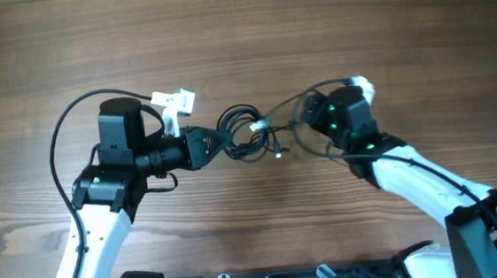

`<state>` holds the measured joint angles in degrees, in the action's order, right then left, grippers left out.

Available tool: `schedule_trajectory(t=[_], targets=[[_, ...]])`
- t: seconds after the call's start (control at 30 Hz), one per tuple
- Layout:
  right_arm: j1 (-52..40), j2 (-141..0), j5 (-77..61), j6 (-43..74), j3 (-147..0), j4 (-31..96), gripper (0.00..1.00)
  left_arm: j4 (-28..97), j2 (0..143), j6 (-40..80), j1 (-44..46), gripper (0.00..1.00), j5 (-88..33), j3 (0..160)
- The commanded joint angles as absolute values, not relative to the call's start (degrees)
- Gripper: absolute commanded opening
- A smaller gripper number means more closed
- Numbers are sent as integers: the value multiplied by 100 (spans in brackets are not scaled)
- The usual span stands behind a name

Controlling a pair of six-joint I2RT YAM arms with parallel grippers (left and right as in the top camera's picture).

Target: Untangle cables

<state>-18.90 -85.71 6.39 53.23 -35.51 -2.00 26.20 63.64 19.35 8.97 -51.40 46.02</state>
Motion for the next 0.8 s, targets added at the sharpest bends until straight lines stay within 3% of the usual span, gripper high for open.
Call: schedule_trajectory(t=[0.0,0.03,0.27,0.43,0.53,0.63,0.77], targets=[[-1533,-8591,744,5972,-3566,499,93,2615,6300,1802,875,4,-5046,4694],[-1514,-8591,714,5804,-3566,760,100,2615,6300,1804,875,4,-4873,4694],[-1511,-8036,-1798,3448,-3566,550,100,2390,6300,1767,878,4,-4379,4694],[-1514,-7271,-4735,1778,-3566,-978,100,2353,6300,-252,878,4,-4383,4694],[-1514,-7328,-5098,1811,-3566,-1592,100,2335,6300,-301,878,4,-4431,4694],[-1516,-7404,-5175,1968,-3555,-1415,97,2338,6300,-298,878,4,-4676,4694],[-1811,-7542,-5542,1778,-3551,-1509,99,2298,6300,-303,880,4,-5800,4694]])
